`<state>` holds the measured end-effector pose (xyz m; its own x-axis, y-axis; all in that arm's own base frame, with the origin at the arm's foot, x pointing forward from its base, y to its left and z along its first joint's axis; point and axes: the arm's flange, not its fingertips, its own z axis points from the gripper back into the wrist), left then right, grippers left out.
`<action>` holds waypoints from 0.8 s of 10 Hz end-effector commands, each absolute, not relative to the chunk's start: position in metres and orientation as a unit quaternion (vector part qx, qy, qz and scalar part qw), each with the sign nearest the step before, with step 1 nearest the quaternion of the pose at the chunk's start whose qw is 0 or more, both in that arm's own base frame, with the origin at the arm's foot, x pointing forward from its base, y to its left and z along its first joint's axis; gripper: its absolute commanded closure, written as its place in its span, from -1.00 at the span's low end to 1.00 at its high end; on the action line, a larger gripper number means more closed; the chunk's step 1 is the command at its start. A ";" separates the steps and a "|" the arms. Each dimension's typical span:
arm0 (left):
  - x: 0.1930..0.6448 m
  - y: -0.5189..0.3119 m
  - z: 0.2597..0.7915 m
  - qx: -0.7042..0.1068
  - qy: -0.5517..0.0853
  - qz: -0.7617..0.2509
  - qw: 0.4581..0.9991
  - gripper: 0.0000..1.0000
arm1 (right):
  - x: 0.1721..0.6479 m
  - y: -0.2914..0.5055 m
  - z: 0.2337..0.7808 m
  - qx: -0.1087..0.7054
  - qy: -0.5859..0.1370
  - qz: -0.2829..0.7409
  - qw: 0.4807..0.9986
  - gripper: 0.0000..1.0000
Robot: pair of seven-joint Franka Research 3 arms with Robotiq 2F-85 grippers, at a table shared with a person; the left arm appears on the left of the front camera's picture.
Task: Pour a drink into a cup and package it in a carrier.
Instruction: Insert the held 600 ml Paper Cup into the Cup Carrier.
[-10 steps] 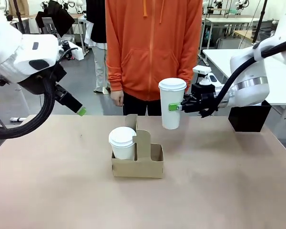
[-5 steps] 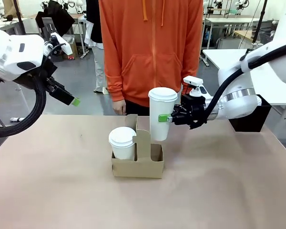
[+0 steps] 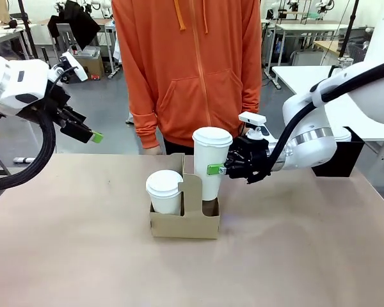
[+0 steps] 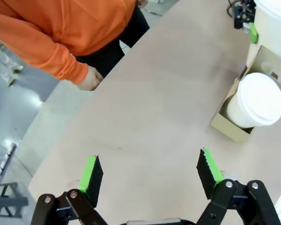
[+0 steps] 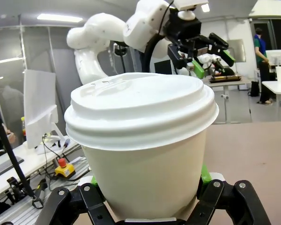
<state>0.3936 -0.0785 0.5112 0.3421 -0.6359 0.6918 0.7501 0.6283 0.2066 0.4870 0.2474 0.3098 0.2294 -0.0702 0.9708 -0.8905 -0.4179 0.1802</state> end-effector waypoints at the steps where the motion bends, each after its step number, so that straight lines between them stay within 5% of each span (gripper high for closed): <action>1: 0.360 -0.067 0.472 -0.087 -0.394 -0.434 0.805 -1.00 | 0.485 0.252 0.301 0.667 -0.374 0.511 0.393 -0.61; 3: 0.396 -0.074 0.508 -0.078 -0.385 -0.424 0.816 -1.00 | 0.486 0.255 0.289 0.669 -0.372 0.512 0.389 -0.61; 8: 0.396 -0.074 0.508 -0.078 -0.385 -0.424 0.816 -1.00 | 0.488 0.260 0.253 0.665 -0.340 0.547 0.378 -0.61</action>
